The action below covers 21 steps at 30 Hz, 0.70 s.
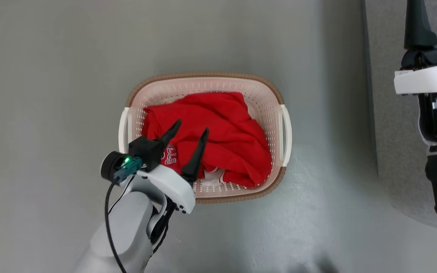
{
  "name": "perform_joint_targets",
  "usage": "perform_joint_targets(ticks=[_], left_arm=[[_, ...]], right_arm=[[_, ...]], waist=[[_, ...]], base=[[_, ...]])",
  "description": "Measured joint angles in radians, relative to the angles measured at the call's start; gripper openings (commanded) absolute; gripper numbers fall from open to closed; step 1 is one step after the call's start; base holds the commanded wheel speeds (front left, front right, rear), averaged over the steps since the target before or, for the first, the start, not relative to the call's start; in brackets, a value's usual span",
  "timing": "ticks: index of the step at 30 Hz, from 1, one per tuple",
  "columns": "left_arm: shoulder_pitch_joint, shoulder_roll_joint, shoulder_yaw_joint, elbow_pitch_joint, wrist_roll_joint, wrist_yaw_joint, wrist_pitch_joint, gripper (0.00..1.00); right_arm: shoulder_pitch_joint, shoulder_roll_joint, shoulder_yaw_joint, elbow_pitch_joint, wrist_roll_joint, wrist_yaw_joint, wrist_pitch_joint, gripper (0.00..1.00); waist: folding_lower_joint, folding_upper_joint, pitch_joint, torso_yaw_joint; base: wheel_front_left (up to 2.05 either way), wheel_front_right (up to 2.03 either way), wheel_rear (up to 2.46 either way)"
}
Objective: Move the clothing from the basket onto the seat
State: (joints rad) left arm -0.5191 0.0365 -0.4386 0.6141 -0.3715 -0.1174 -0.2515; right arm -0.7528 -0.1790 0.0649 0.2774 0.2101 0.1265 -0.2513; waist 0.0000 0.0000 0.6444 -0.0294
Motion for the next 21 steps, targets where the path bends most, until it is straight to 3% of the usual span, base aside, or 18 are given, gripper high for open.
perform_joint_targets(ticks=[11, 21], left_arm=[[-0.19, 0.003, -0.232, 0.173, -0.069, 0.001, -0.001, 1.0], [-0.341, 0.005, -0.391, 0.415, -0.177, 0.004, 0.002, 1.0]], right_arm=[[-0.058, 0.001, 0.032, -0.038, 0.0, 0.0, 0.0, 1.0], [-0.079, 0.034, 0.043, -0.055, 0.002, 0.0, 0.0, 1.0]], waist=[[0.0, 0.0, 0.15, -0.033], [0.0, 0.0, 0.229, -0.09]], base=[[0.0, 0.0, 0.0], [0.0, 0.0, 0.0]])
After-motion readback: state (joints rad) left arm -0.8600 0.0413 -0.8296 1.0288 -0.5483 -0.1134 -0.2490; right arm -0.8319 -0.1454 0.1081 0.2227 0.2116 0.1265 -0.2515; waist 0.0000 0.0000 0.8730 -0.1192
